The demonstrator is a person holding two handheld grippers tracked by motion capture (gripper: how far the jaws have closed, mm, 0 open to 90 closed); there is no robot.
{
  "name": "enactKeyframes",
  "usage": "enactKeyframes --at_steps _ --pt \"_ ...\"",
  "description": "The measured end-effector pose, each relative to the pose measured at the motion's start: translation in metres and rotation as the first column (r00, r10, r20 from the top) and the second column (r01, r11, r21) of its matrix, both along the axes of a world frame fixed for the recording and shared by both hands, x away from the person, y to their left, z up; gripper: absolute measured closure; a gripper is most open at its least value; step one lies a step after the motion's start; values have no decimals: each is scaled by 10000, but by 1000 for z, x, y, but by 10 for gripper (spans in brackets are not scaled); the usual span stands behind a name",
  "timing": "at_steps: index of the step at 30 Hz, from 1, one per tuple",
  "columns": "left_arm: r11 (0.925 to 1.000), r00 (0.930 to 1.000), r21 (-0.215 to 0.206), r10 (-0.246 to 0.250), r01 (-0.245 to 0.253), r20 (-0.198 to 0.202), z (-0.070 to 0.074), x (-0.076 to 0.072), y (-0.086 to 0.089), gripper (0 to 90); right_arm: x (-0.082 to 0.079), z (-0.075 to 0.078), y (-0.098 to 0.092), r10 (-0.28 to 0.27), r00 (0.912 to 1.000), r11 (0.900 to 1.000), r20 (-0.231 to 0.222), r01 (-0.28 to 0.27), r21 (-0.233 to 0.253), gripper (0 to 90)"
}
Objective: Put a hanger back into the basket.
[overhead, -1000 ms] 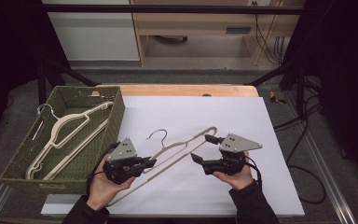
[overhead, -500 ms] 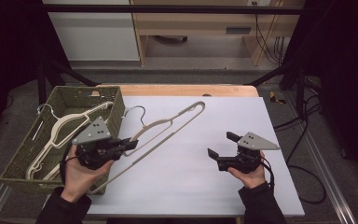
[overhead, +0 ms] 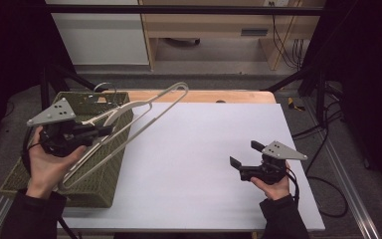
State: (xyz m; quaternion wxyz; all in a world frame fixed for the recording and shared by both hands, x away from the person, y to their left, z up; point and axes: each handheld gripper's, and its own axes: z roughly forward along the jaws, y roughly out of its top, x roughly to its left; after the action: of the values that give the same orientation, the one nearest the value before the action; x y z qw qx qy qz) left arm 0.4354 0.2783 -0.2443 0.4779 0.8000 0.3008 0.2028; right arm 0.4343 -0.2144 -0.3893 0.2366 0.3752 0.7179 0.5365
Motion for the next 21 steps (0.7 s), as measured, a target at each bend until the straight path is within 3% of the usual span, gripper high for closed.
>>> enactKeyframes --at_steps 11,21 --pt "9960 9962 217 870 -868 -84 -1 20 48 863 0 -1 1 -50 10000 10000 -61 50 -5 71" --pt "9838 9828 129 1790 -1786 -452 -15 37 97 863 2 -2 1 -26 10000 10000 -96 26 -48 69"
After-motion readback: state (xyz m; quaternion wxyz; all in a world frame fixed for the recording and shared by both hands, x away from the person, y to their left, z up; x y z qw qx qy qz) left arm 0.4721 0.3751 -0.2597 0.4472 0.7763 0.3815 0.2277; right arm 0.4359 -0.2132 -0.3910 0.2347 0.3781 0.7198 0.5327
